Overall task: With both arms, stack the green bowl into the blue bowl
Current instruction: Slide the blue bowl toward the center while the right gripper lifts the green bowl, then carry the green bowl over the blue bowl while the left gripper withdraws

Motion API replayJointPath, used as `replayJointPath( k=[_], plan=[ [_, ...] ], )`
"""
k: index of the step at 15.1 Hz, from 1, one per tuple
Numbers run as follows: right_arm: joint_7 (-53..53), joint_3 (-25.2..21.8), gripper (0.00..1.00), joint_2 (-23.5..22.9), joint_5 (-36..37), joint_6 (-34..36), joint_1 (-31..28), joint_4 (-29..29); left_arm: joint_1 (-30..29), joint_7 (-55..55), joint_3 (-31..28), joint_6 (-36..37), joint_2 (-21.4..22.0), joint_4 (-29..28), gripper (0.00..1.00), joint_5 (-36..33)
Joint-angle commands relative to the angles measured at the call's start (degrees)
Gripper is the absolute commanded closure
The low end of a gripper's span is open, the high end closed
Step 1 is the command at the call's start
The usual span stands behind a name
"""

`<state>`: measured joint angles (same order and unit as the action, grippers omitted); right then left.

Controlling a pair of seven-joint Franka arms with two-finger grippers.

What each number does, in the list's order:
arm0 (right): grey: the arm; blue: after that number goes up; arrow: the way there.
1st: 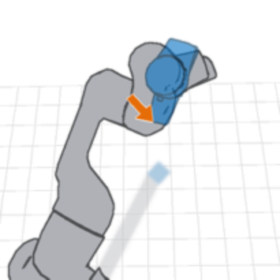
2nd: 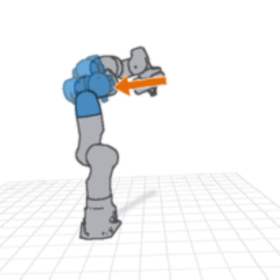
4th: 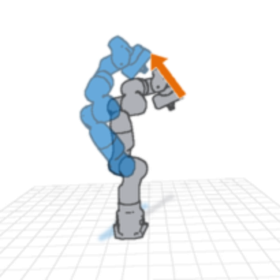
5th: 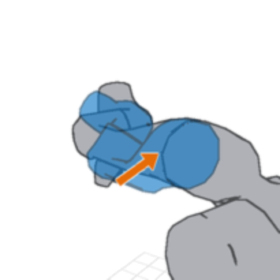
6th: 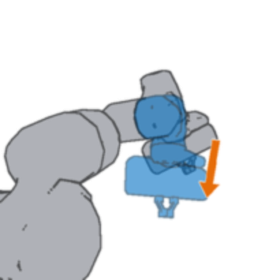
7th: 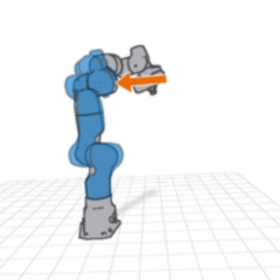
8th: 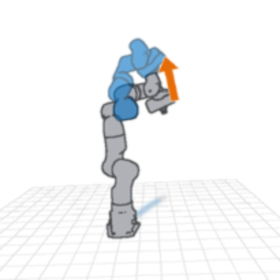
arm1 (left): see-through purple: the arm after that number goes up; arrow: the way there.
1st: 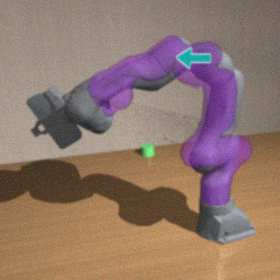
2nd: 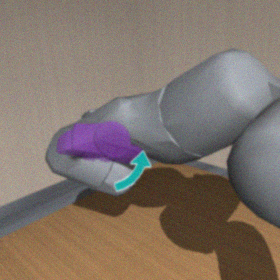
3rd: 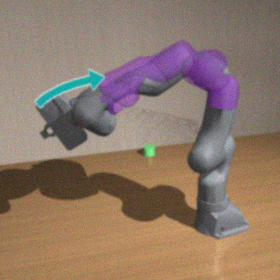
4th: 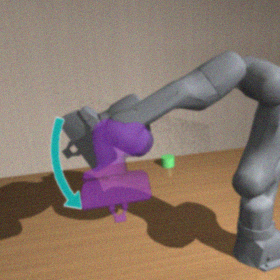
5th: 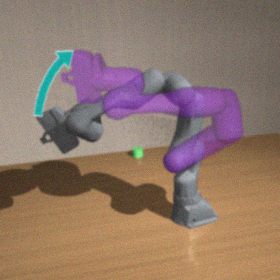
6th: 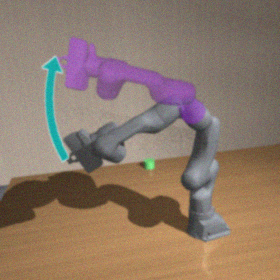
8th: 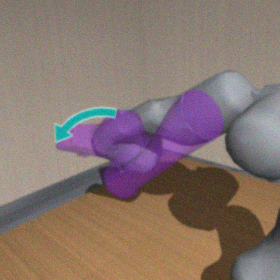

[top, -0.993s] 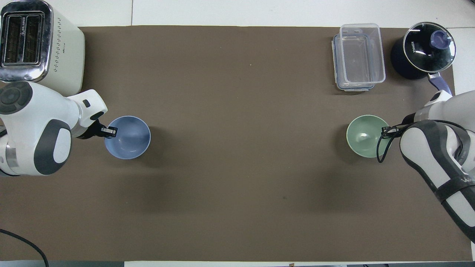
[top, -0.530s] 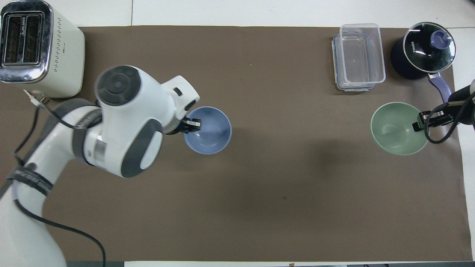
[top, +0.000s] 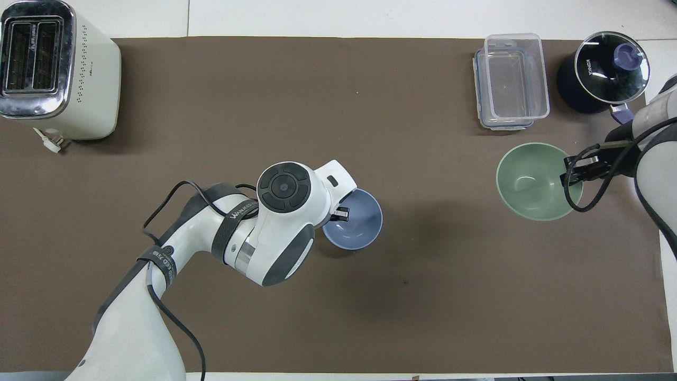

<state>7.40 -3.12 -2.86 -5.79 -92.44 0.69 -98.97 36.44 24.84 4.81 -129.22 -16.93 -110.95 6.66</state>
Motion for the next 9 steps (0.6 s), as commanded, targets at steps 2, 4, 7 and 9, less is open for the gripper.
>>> replayJointPath(
  k=[2, 4, 7, 9],
  plan=[
    [-0.19, 0.22, 1.00, -0.13, -0.97, -0.28, -0.60, 0.27, 1.27, -0.33, -1.03, -2.00, -0.12, -0.67, 0.32, 1.25],
    [-1.06, 0.22, 1.00, -0.13, -1.06, -0.28, -0.51, 0.27, 1.44, -0.23, -1.03, -1.65, 0.14, -0.59, 0.00, 1.25],
    [-1.85, 0.40, 1.00, -0.04, -1.41, -0.72, 0.01, -0.08, -2.05, -0.67, -1.12, 5.26, 5.31, 0.99, 0.00, 2.56],
    [-5.97, 1.10, 1.00, 0.22, -2.90, -3.08, 2.55, -1.30, -5.57, -0.85, -1.73, 14.56, 8.57, 5.54, 0.00, 3.45]
  ],
)
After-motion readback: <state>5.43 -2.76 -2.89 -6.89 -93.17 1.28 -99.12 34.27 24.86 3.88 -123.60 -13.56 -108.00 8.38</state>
